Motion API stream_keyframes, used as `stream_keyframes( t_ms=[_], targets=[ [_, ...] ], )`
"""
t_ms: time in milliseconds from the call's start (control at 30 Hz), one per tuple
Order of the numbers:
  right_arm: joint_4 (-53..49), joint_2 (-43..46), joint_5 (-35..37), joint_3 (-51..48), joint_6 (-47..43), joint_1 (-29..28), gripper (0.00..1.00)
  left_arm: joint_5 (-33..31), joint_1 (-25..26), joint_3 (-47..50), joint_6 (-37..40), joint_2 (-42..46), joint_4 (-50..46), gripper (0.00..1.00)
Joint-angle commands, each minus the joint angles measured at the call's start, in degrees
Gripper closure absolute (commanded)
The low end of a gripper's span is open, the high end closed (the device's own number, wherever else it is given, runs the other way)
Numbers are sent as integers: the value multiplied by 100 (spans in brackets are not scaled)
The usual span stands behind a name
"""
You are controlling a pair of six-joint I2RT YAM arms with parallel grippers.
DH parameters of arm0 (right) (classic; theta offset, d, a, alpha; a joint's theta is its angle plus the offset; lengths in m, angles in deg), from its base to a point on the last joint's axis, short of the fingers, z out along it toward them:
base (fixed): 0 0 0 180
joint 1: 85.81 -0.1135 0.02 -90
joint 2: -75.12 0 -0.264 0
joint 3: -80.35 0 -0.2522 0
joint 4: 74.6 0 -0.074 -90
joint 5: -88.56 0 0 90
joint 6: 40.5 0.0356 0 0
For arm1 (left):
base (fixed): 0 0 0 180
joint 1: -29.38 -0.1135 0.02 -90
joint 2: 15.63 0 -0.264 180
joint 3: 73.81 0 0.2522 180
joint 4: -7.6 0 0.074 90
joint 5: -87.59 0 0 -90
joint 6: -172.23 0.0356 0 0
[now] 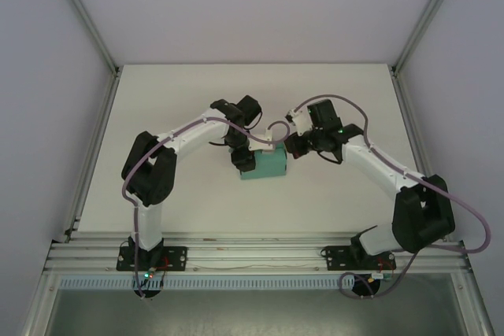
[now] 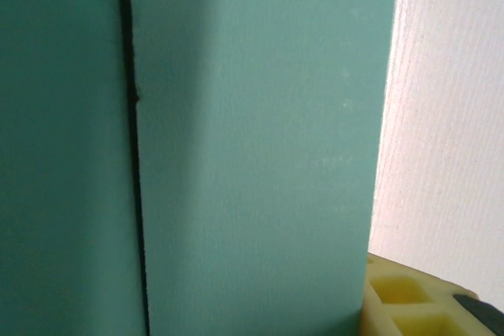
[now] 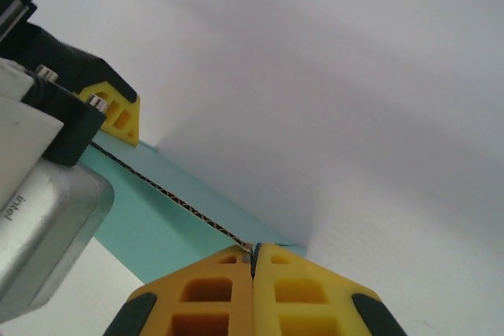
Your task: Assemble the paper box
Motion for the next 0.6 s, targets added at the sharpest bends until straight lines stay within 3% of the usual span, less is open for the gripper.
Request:
stream_keyframes(
  t_ms=[0,267,567],
  targets=[
    [1253,392,368,-357,1688,-305,96,34,69,-150,-92,-54,132,51],
    [2012,640,1235,-1045,2101,-696,98,-86,94,-154,-219,-55,200,51],
    [3077,845,1342,-2239,1162,-776,100,-68,100,-64,-319,34,369,49]
  ],
)
